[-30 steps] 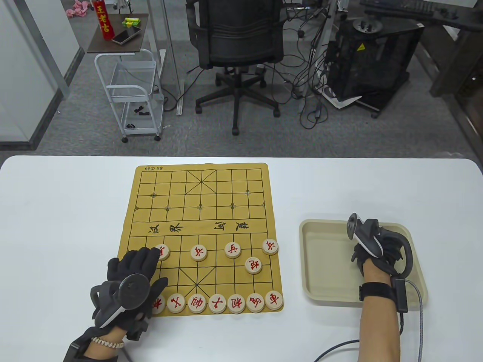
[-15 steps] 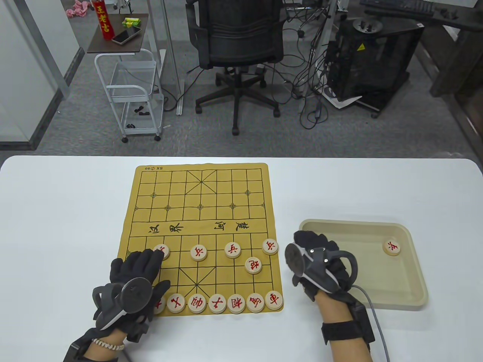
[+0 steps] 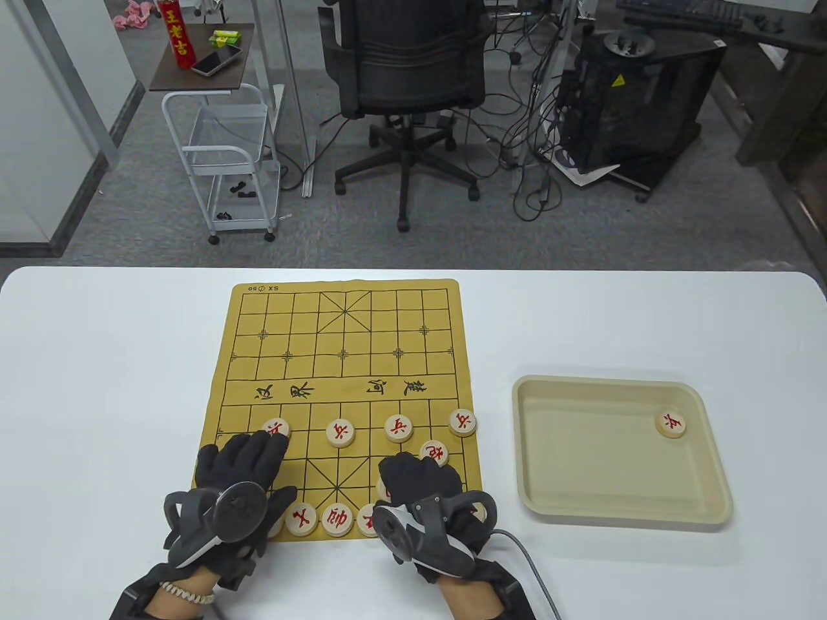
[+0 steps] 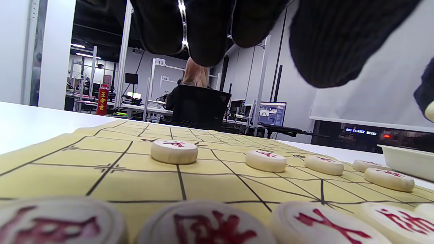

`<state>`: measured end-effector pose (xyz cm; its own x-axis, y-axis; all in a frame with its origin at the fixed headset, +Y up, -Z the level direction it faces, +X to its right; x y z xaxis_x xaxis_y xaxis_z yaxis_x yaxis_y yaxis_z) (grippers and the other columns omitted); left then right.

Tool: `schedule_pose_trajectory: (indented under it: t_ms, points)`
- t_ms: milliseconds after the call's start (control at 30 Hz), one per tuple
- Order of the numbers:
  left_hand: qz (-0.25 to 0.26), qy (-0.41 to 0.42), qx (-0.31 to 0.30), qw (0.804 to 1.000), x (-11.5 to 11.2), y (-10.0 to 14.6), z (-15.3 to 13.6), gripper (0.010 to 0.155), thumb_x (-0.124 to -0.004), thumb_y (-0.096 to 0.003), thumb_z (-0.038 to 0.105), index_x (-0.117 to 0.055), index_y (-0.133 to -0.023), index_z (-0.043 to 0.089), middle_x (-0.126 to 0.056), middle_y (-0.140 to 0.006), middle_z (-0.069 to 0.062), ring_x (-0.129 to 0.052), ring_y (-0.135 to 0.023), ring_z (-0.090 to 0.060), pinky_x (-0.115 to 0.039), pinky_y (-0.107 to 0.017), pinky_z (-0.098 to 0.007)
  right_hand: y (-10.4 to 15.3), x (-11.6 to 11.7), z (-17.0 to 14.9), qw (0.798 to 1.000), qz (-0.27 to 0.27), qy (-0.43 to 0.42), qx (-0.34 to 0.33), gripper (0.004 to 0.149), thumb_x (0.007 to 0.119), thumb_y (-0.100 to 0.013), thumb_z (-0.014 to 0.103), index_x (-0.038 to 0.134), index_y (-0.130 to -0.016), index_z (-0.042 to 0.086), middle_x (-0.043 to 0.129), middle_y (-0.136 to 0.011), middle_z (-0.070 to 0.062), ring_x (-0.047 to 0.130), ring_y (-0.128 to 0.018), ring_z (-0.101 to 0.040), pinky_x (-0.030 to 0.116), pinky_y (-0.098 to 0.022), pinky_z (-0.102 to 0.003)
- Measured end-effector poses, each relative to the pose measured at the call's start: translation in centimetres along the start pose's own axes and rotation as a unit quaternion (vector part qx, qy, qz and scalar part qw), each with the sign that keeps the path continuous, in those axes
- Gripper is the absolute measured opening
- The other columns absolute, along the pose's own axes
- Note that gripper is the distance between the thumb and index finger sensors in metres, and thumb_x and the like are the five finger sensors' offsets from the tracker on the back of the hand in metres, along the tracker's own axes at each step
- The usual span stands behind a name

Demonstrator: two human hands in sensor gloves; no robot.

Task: Set up Chinese chess pieces

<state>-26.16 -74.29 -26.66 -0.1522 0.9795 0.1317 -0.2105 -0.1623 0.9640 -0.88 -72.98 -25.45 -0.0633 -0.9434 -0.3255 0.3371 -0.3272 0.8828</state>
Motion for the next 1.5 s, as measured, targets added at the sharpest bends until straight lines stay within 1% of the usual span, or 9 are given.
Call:
schedule_pose_trajectory:
  t_ms: [233, 467, 633, 900, 1033, 1133, 1233, 1367, 1500]
  points:
    - [-0.032, 0.097, -0.030, 0.994, 0.1, -0.4, 3.3, 0.081, -0.083, -0.0383, 0.056, -0.054, -0.108, 0.029, -0.069, -0.114, -0.011, -0.072, -0.104, -0.042, -0.049, -0.072, -0.071, 0.4, -0.3, -0.2, 1.000, -0.011, -0.017, -0.007, 0.072, 0.100, -0.029, 0.058, 0.076, -0.090, 0.027, 0.091, -0.088, -0.002, 0.096, -0.049, -0.006, 0.087, -0.040, -0.032]
    - [-0.104, 0.243, -0.027, 0.964, -1.0, -2.7, 7.7, 0.079, -0.085, -0.0376, 0.055, -0.060, -0.106, 0.025, -0.082, -0.104, -0.010, -0.086, -0.093, -0.040, -0.058, -0.069, -0.067, 0.9, -0.6, 0.1, 0.999, -0.021, -0.021, -0.022, 0.072, 0.100, -0.029, 0.058, 0.076, -0.090, 0.027, 0.090, -0.088, -0.002, 0.096, -0.050, -0.006, 0.087, -0.041, -0.032]
    - [-0.104, 0.251, -0.016, 0.962, -2.2, -4.1, 9.9, 0.074, -0.087, -0.0373, 0.051, -0.066, -0.102, 0.023, -0.093, -0.093, -0.006, -0.097, -0.082, -0.035, -0.065, -0.066, -0.064, 1.1, -0.5, 0.3, 0.999, -0.023, -0.028, -0.030, 0.073, 0.100, -0.029, 0.059, 0.076, -0.089, 0.027, 0.091, -0.088, -0.002, 0.096, -0.049, -0.005, 0.087, -0.041, -0.032]
    - [-0.117, 0.280, 0.021, 0.953, -3.1, -4.9, 10.4, 0.068, -0.094, -0.0350, 0.042, -0.074, -0.096, 0.022, -0.099, -0.081, -0.005, -0.103, -0.067, -0.031, -0.069, -0.063, -0.063, 1.4, -0.4, 0.0, 0.999, -0.019, -0.018, -0.038, 0.074, 0.099, -0.028, 0.059, 0.075, -0.091, 0.027, 0.089, -0.089, -0.002, 0.095, -0.052, -0.007, 0.086, -0.044, -0.034]
    - [-0.120, 0.279, 0.033, 0.952, -2.9, -5.0, 9.6, 0.067, -0.095, -0.0342, 0.040, -0.075, -0.096, 0.023, -0.100, -0.080, -0.005, -0.103, -0.067, -0.032, -0.069, -0.063, -0.063, 1.7, -0.1, -0.5, 0.998, -0.010, -0.037, -0.044, 0.072, 0.095, -0.034, 0.057, 0.070, -0.095, 0.028, 0.083, -0.096, -0.002, 0.094, -0.066, -0.012, 0.083, -0.054, -0.040]
    - [-0.106, 0.272, 0.050, 0.955, -1.8, -5.2, 7.8, 0.067, -0.096, -0.0339, 0.039, -0.076, -0.096, 0.023, -0.099, -0.080, -0.005, -0.102, -0.067, -0.032, -0.069, -0.063, -0.063, 1.8, 0.1, -1.5, 0.999, 0.008, -0.023, -0.029, 0.078, 0.087, -0.038, 0.062, 0.062, -0.105, 0.028, 0.070, -0.109, -0.005, 0.086, -0.087, -0.021, 0.074, -0.068, -0.052]
    - [-0.098, 0.251, 0.072, 0.960, -0.6, -5.3, 5.6, 0.066, -0.096, -0.0342, 0.039, -0.076, -0.096, 0.023, -0.100, -0.081, -0.005, -0.102, -0.068, -0.032, -0.068, -0.063, -0.063, 1.7, 0.7, -2.6, 0.998, 0.062, -0.019, 0.001, 0.086, 0.080, -0.042, 0.065, 0.051, -0.113, 0.026, 0.054, -0.119, -0.009, 0.069, -0.108, -0.037, 0.058, -0.077, -0.066]
    - [-0.089, 0.212, 0.138, 0.963, 1.3, -5.3, 1.1, 0.066, -0.096, -0.0346, 0.037, -0.076, -0.096, 0.024, -0.100, -0.081, -0.005, -0.102, -0.069, -0.033, -0.067, -0.064, -0.064, 1.5, 1.3, -4.0, 0.996, 0.079, -0.010, 0.027, 0.090, 0.078, -0.042, 0.067, 0.045, -0.115, 0.027, 0.045, -0.122, -0.010, 0.058, -0.113, -0.044, 0.048, -0.078, -0.071]
    - [-0.096, 0.151, 0.207, 0.962, 1.4, -5.5, -3.0, 0.065, -0.097, -0.0345, 0.036, -0.077, -0.095, 0.024, -0.100, -0.082, -0.004, -0.102, -0.070, -0.033, -0.066, -0.065, -0.064, 1.5, 1.4, -4.4, 0.996, 0.080, -0.016, 0.034, 0.090, 0.078, -0.042, 0.067, 0.045, -0.115, 0.027, 0.045, -0.122, -0.010, 0.057, -0.114, -0.043, 0.048, -0.077, -0.072]
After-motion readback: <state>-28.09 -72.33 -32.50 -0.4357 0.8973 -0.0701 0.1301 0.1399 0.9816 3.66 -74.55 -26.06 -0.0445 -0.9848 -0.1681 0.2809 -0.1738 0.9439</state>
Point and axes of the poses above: the tracker on the back of each hand, its own z axis roughly to the thumb side, its own y axis roughly from the fingertips to the wrist, x = y × z, the point moved 1 cm from there along -y, roughly from the wrist to the fingertips
